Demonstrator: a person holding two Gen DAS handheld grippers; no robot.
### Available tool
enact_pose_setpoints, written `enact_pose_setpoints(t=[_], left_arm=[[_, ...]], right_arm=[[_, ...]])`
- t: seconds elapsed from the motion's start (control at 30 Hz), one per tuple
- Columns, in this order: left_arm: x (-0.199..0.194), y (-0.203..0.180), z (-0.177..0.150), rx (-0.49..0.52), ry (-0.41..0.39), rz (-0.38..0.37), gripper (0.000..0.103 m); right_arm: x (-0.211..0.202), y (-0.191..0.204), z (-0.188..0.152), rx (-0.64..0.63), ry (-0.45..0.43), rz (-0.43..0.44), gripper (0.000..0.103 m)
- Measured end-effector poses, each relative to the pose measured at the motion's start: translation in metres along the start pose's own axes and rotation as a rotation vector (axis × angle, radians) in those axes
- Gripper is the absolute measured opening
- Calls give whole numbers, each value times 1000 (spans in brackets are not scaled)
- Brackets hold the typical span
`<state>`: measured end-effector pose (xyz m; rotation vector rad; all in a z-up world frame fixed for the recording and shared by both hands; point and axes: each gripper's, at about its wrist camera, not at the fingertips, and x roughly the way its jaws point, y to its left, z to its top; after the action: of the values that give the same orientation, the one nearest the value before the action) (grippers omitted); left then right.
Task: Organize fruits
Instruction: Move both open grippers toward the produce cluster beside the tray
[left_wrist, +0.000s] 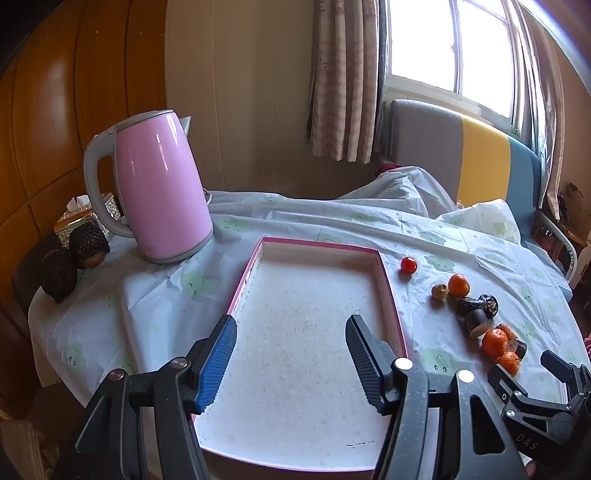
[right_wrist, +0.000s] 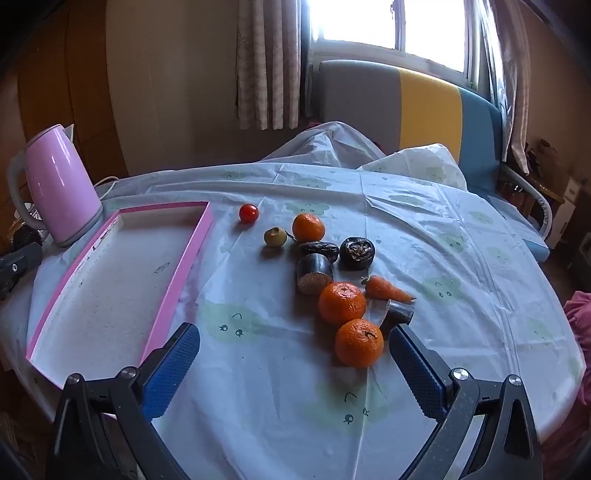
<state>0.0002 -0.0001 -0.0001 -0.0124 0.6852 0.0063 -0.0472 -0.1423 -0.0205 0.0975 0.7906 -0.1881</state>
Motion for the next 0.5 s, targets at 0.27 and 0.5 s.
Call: enact_pose_setpoints(t=[0.27,0.5], left_arm=[[11,0,-15,-34,47,-142,63],[11,-4,-17,-33,71,-153,63]], right_arm=[[-3,3,5,-2,-18,-11,103],[-7,8,8,-2,1,-38,103]])
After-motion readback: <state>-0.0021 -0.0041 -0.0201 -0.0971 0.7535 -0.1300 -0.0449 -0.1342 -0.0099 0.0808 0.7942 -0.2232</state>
